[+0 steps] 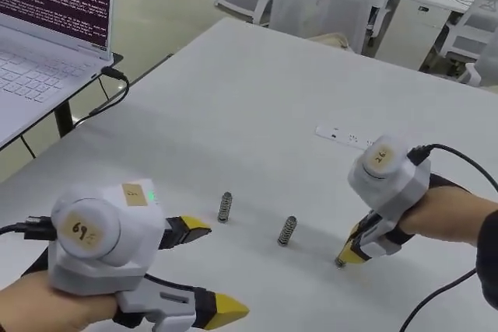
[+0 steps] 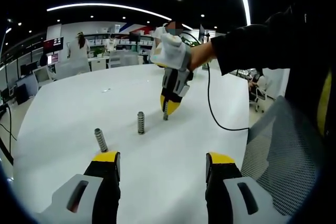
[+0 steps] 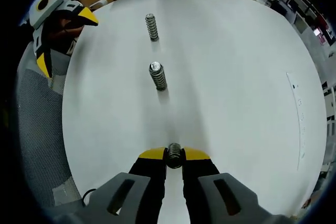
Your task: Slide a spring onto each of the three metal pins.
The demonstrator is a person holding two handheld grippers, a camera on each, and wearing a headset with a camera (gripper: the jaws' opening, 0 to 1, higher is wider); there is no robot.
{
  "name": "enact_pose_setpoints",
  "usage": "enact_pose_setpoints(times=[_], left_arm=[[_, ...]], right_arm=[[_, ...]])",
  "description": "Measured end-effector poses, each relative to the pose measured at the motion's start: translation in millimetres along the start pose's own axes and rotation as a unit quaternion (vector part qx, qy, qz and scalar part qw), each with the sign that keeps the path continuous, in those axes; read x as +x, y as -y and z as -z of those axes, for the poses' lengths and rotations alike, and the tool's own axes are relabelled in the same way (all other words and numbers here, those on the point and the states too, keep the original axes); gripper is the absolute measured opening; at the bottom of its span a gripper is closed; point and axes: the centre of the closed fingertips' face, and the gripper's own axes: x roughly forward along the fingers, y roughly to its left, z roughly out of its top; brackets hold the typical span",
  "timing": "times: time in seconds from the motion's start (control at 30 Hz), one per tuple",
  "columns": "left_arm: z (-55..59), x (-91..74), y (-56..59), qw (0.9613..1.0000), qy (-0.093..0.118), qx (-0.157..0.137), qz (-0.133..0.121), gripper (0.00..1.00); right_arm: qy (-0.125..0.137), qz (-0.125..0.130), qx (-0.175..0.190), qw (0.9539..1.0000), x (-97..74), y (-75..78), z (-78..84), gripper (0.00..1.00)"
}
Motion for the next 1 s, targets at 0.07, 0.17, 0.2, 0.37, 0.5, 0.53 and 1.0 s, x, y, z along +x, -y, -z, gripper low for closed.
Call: enact_pose_setpoints(times=[0.07, 0.17, 0.2, 0.37, 0.5, 0.53, 1.0], left_arm=[[0.1, 0.2, -0.1, 1.0000, 0.000, 0.000, 0.000, 0.62], [0.8, 0.2, -0.1, 1.0000, -0.002, 0.000, 0.000, 0.62], [1.0, 0.2, -0.2, 1.0000, -0.002, 0.000, 0.000, 0.62], [1.3, 0.4, 0.0, 1.0000, -0.002, -0.002, 0.000, 0.62], [1.7, 0.5, 0.2, 1.0000, -0.003, -0.001, 0.000, 0.61], [1.9, 0.4, 0.2, 1.0000, -0.003, -0.002, 0.001, 0.61], [2.6, 0.4, -0.4, 1.0000, -0.004, -0.001, 0.001, 0.62]], right_arm=[[0.000, 0.001, 0.000, 1.0000, 1.0, 0.4, 0.2, 0.09], [0.002, 0.002, 0.001, 1.0000, 1.1, 0.9, -0.5, 0.09], [0.002, 0.001, 0.001, 1.0000, 1.1, 1.0, -0.5, 0.09], [0.003, 0.001, 0.002, 1.0000, 1.3, 0.8, -0.2, 0.09], [0.004, 0.001, 0.001, 1.0000, 2.1, 0.0, -0.5, 0.09], [0.004, 0.002, 0.001, 1.0000, 2.4, 0.1, -0.5, 0.09], [0.017, 0.002, 0.009, 0.9998, 0.5, -0.4, -1.2, 0.14]])
